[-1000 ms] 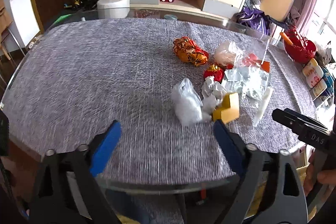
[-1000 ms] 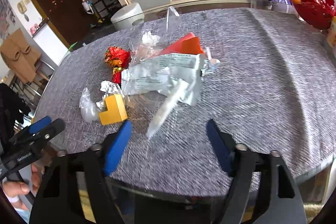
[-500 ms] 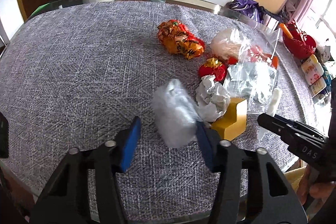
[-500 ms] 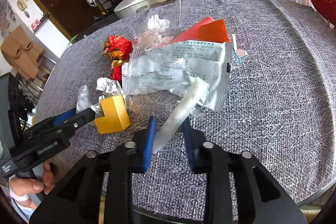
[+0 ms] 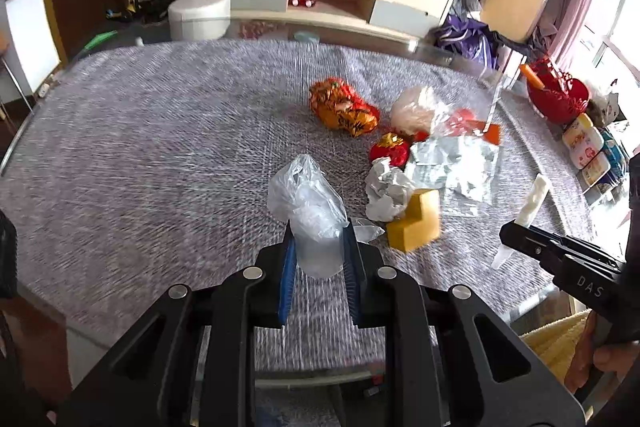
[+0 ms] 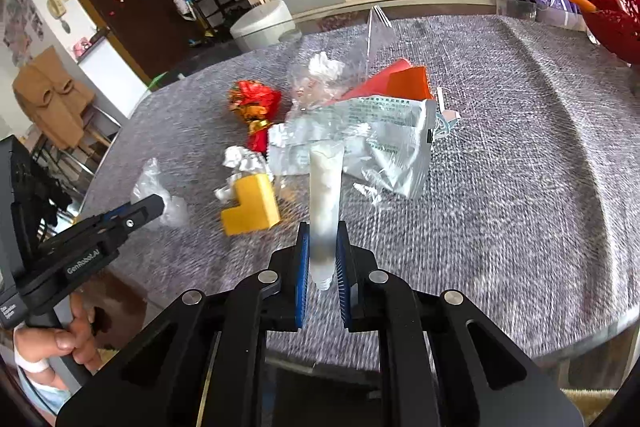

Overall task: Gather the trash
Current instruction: 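Grasp the clear plastic bag with the left tool while the right tool grasps the white tube, then lower bag and white tube into the black bin and open both tools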

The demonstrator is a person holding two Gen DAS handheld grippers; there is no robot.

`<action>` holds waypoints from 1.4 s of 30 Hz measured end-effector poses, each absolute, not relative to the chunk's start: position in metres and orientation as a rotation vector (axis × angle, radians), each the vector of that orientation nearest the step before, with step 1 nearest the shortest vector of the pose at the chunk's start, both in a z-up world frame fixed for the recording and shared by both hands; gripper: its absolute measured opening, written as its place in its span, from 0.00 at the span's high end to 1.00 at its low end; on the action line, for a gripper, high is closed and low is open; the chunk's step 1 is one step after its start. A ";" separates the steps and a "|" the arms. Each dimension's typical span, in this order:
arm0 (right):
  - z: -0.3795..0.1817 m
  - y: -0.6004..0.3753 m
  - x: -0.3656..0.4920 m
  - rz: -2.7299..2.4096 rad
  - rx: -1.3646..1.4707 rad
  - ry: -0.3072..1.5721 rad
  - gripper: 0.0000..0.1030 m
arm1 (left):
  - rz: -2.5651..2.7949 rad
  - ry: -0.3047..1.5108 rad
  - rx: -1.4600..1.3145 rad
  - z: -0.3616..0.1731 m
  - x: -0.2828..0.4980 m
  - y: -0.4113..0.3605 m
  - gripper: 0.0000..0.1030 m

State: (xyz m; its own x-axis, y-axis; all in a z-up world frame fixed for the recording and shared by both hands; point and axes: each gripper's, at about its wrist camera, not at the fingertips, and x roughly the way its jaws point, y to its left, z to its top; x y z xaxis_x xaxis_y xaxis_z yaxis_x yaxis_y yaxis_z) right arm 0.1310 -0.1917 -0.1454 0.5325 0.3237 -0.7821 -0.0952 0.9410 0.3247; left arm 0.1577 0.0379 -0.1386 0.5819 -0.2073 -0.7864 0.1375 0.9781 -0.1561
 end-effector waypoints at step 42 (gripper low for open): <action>-0.264 -0.200 0.012 0.220 0.202 1.284 0.84 | -0.395 1.290 -0.039 -0.274 0.005 -0.051 0.78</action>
